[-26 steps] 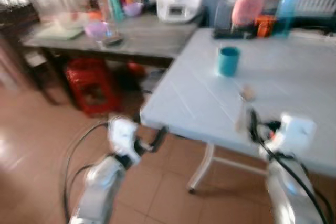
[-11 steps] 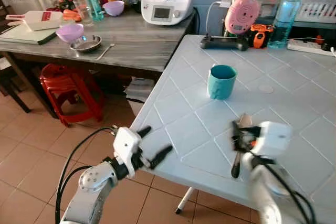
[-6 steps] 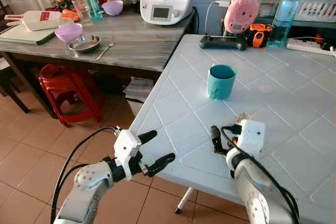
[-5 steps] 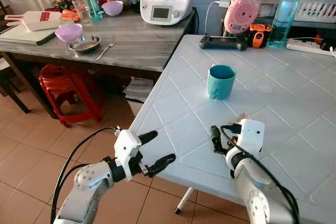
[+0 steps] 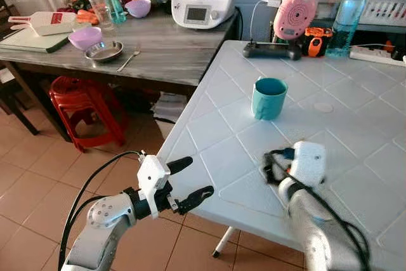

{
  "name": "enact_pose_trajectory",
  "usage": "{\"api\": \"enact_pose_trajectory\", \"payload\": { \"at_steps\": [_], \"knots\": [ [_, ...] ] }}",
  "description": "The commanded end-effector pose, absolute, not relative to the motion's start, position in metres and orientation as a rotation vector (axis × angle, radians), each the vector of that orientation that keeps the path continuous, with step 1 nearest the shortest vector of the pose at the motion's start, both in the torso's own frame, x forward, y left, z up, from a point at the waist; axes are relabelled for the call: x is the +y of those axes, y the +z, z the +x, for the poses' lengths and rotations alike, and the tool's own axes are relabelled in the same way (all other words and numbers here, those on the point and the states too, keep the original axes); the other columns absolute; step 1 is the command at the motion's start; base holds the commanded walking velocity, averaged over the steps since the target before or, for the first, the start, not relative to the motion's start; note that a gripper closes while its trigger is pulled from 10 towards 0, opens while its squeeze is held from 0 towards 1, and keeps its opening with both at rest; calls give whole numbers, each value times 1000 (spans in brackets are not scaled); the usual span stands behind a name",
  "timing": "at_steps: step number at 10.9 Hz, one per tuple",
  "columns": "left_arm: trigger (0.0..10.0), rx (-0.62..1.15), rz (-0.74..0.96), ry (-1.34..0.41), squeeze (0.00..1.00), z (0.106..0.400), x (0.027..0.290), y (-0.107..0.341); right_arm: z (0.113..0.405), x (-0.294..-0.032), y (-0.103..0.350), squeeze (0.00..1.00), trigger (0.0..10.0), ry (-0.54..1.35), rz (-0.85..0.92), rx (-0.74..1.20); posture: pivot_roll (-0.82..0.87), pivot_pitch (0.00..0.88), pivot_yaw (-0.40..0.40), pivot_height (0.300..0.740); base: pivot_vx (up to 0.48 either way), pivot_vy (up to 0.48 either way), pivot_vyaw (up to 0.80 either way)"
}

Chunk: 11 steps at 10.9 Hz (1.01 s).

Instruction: Setting the table

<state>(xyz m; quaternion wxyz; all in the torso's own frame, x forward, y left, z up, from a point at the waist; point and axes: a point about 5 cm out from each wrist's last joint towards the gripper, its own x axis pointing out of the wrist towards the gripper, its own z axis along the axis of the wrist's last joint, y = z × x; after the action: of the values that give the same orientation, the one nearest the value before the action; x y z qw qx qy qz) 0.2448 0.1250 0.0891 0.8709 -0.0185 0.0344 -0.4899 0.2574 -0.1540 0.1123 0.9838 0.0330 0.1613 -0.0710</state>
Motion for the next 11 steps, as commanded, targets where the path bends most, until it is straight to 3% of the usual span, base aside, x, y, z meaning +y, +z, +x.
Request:
{"api": "enact_pose_trajectory", "payload": {
  "at_steps": [1,8,9,10,11],
  "knots": [
    [10000,70,-26,-1022,0,245,130,92,258,-151,124,0,10000,-128,59,254,-4,0,101,740,0,0,0],
    [10000,114,-34,-1101,0,241,126,89,239,-148,99,0,10000,-145,147,441,-14,0,116,740,0,0,0],
    [10000,114,-33,-1104,0,241,125,90,238,-147,90,0,9059,-157,177,492,-12,0,115,740,0,0,0],
    [10000,113,-36,-1103,0,240,124,90,239,-151,82,0,0,-176,158,522,-11,0,113,740,0,0,0],
    [10000,115,-40,-1106,0,239,122,91,240,-156,77,0,0,-196,166,545,-9,0,111,740,0,0,0]
  ]
}}
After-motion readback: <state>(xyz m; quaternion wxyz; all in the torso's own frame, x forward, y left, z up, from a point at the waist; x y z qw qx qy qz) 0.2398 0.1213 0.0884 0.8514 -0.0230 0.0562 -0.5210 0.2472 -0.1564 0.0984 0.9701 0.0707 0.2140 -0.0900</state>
